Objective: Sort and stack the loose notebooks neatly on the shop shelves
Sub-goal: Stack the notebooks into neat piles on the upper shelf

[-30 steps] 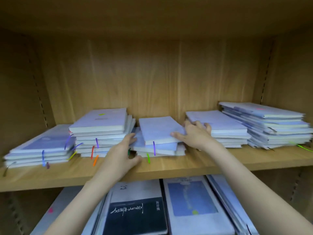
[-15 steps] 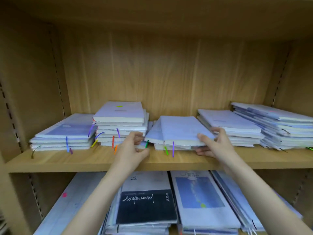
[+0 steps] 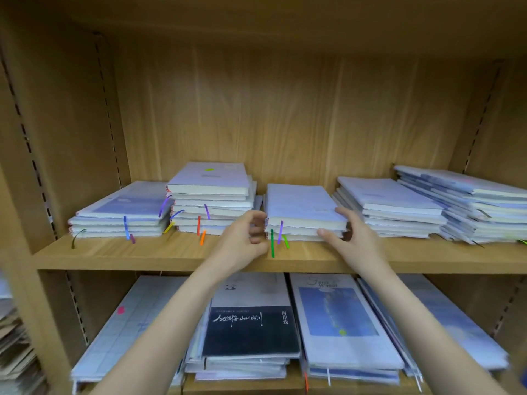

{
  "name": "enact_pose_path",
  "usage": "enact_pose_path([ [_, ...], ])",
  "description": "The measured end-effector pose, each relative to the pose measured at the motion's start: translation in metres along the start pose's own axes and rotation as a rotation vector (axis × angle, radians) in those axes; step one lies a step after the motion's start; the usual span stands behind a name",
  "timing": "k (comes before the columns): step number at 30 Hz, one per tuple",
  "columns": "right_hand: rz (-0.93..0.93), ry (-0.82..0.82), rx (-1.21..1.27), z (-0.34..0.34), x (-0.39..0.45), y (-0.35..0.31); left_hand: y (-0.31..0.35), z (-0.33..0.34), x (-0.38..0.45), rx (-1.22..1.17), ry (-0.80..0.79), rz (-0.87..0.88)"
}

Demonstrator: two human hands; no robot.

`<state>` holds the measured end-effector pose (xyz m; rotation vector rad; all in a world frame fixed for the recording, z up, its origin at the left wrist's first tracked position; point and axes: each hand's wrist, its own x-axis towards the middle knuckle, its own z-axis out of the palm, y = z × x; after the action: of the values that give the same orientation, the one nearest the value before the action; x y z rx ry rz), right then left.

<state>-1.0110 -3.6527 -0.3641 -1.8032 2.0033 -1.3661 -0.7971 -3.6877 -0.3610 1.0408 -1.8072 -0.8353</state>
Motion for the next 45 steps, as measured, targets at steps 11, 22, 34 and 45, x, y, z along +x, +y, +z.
enact_pose_path([
  [11,0.017,-0.048,0.017,-0.004,0.003,-0.002,0.006,0.004,0.000,-0.143,0.002,-0.057],
  [22,0.159,0.006,0.555,-0.014,0.022,-0.002,0.047,0.007,0.009,-1.146,0.056,-0.403],
  [34,0.070,0.002,0.380,-0.022,0.027,-0.008,0.082,0.009,0.025,-0.926,0.114,-0.319],
  [45,-0.009,0.005,-0.515,-0.020,0.003,-0.034,0.071,-0.066,-0.002,-0.760,0.307,-0.116],
])
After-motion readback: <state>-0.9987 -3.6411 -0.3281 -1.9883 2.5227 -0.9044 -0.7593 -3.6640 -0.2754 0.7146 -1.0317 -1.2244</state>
